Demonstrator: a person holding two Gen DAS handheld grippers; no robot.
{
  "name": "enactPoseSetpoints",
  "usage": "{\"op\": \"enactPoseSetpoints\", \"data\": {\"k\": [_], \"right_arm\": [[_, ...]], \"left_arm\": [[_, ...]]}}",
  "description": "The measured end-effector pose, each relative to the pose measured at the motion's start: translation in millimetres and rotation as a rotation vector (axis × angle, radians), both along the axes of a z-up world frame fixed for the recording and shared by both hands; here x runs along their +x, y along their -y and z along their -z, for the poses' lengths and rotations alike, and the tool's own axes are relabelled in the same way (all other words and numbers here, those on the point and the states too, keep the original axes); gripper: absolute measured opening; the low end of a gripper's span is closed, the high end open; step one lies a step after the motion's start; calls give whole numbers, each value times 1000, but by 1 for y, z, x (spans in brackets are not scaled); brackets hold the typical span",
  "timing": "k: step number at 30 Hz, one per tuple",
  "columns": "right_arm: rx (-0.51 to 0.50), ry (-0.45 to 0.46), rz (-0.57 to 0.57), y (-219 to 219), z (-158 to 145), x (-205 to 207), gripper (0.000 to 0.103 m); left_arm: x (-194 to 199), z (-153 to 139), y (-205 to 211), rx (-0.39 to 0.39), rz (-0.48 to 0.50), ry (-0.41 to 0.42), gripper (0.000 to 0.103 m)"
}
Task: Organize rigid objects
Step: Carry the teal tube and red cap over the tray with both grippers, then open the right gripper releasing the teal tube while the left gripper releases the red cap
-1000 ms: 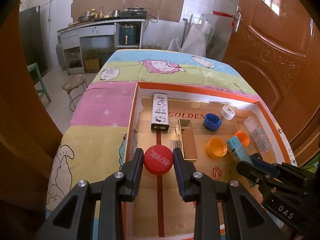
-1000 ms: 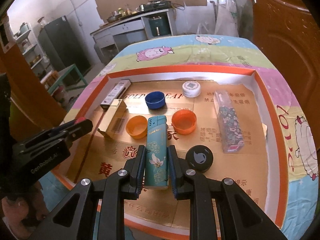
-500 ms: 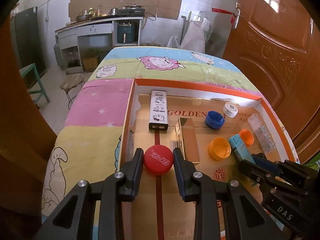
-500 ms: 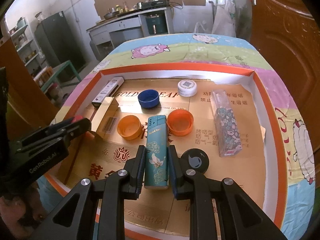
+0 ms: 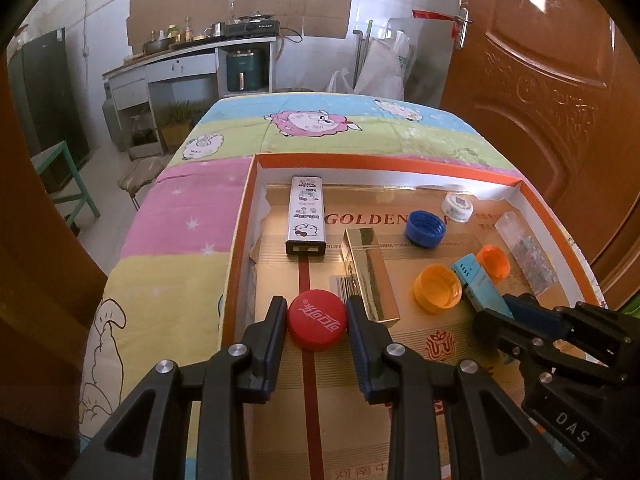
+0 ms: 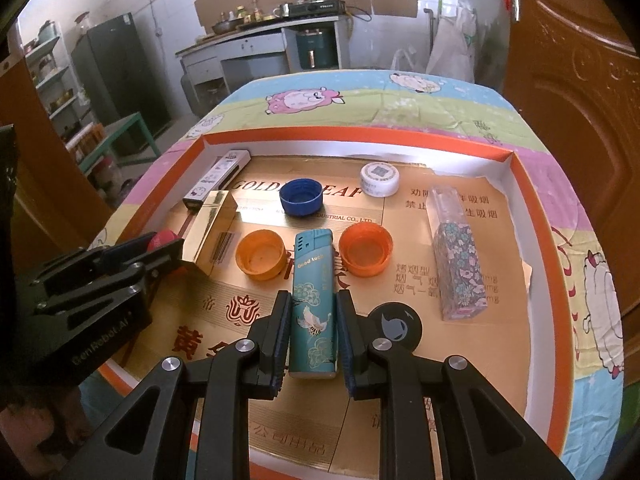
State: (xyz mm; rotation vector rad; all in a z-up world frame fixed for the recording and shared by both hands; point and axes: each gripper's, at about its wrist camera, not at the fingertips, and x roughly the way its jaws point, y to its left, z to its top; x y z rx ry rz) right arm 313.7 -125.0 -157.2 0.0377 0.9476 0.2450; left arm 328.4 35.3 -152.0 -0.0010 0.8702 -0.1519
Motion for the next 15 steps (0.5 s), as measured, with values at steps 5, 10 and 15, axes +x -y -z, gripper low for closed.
{"op": "enactPoseSetpoints", "data": {"k": [5, 10, 15], "right_arm": [[5, 0, 2, 0, 0, 0, 23], [12, 2, 4, 1, -1, 0, 24], [12, 4, -3, 2, -2, 0, 26]], "left_arm": [[0, 0, -1, -2, 2, 2, 31], [0, 0, -1, -15, 6, 1, 31], [0, 0, -1, -16, 11, 3, 31]]}}
